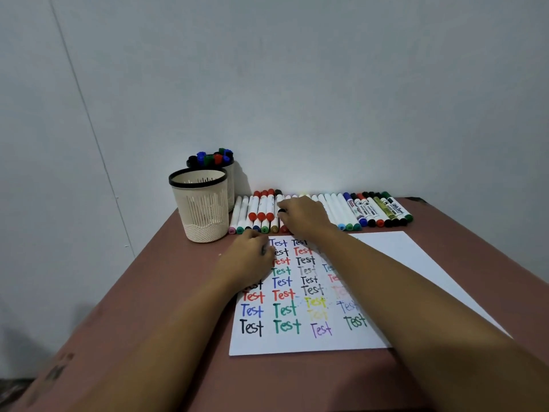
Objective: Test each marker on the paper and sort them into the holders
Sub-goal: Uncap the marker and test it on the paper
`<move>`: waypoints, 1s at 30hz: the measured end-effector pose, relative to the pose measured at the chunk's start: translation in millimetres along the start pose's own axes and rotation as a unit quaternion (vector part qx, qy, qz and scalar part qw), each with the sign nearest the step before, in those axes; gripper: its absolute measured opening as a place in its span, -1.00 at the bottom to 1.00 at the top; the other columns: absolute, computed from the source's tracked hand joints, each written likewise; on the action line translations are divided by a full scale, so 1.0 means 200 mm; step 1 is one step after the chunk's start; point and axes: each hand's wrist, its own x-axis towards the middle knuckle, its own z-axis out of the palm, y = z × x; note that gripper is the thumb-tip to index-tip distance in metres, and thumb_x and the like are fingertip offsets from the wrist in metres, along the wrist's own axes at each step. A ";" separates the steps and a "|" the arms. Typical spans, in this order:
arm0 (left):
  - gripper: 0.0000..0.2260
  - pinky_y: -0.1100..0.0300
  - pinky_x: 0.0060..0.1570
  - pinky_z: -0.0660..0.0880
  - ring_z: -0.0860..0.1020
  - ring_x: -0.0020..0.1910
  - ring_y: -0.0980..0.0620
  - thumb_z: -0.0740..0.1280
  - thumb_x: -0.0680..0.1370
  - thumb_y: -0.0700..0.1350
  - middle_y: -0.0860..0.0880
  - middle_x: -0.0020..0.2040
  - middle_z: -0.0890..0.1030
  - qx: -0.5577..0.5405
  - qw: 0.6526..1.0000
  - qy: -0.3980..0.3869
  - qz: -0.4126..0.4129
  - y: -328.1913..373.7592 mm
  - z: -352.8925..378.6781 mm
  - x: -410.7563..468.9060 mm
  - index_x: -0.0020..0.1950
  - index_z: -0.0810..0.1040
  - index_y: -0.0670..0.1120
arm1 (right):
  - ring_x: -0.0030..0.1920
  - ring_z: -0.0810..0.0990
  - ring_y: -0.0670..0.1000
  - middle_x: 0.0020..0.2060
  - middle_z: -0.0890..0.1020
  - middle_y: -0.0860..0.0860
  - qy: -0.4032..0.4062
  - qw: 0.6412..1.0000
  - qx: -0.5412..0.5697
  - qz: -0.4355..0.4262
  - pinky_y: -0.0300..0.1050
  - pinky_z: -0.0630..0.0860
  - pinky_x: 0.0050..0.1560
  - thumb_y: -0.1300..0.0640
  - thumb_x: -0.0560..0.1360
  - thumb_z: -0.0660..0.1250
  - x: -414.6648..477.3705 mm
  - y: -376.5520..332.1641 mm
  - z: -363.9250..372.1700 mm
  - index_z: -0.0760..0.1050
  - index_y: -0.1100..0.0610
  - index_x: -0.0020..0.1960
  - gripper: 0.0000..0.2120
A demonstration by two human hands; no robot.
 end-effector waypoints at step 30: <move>-0.77 0.17 -0.25 0.26 0.38 -0.22 0.06 0.13 0.62 -0.02 0.06 -0.16 0.42 0.005 0.976 0.038 0.214 0.29 -0.04 -0.16 0.20 0.41 -0.10 | -0.39 0.51 -0.09 -0.36 0.57 0.03 -0.048 0.685 0.712 0.149 -0.25 0.45 -0.39 0.01 0.32 0.39 -0.71 0.19 -0.32 0.55 0.20 -0.12 -0.73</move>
